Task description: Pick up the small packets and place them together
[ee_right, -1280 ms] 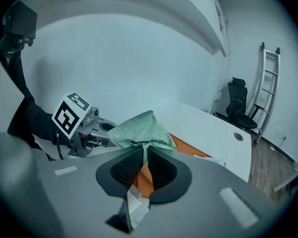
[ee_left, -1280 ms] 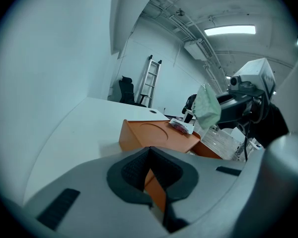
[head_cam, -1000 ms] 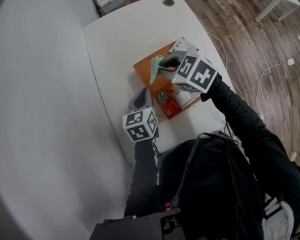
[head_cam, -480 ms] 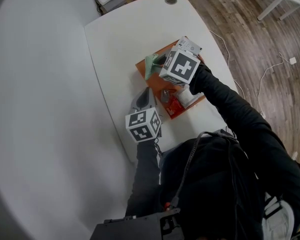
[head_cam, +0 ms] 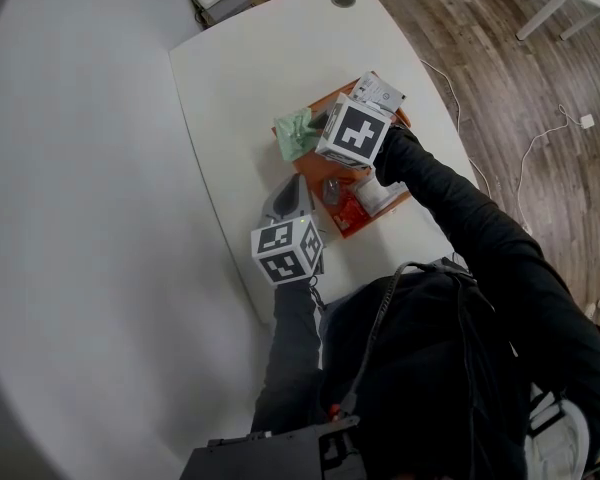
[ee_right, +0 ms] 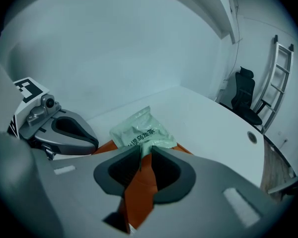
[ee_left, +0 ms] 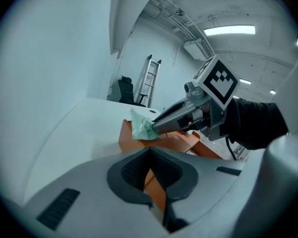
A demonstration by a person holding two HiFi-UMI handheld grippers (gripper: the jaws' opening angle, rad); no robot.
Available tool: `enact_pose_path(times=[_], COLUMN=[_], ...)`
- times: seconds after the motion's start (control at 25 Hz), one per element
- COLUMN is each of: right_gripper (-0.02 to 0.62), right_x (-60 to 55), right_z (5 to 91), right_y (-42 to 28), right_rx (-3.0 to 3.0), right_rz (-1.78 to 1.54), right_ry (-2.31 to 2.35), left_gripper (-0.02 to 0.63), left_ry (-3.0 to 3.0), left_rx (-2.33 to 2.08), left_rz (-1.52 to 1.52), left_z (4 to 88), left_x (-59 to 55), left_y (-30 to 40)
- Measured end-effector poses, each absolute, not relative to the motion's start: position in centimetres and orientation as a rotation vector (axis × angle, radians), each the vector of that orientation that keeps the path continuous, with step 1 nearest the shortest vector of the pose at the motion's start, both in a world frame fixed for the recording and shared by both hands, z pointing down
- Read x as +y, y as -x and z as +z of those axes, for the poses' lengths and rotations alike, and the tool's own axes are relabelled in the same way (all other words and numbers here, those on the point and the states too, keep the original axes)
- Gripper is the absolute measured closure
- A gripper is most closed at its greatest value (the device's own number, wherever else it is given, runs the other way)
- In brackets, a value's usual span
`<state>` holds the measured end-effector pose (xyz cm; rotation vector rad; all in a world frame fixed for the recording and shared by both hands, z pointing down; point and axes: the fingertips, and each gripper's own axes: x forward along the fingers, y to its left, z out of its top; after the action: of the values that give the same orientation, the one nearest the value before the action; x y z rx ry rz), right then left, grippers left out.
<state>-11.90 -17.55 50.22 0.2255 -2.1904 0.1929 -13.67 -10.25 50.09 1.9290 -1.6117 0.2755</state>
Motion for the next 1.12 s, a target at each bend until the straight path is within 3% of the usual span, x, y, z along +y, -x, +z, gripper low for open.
enact_pose_path(times=[0.2,0.76,1.12], right_gripper=[0.483,0.483,0.483], right_x=[-17.9,-15.6,-10.4], right_z=[49.9,45.0,48.7], right_y=[11.6,5.8,1.5], right_rx=[-2.199,-2.251,-2.136], right_rz=[0.201,0.112,0.15], right_ry=[-0.225,-0.209,-0.115], left_gripper=[0.604,0.604,0.604], left_ry=[-1.926,-1.927,-1.928], left_rx=[-1.614,-1.611,-1.612], left_rz=[0.278,0.27,0.265], left_z=[49.9,50.0,50.0], left_x=[-10.3,-10.5,-10.4], left_y=[13.6,13.7,13.8])
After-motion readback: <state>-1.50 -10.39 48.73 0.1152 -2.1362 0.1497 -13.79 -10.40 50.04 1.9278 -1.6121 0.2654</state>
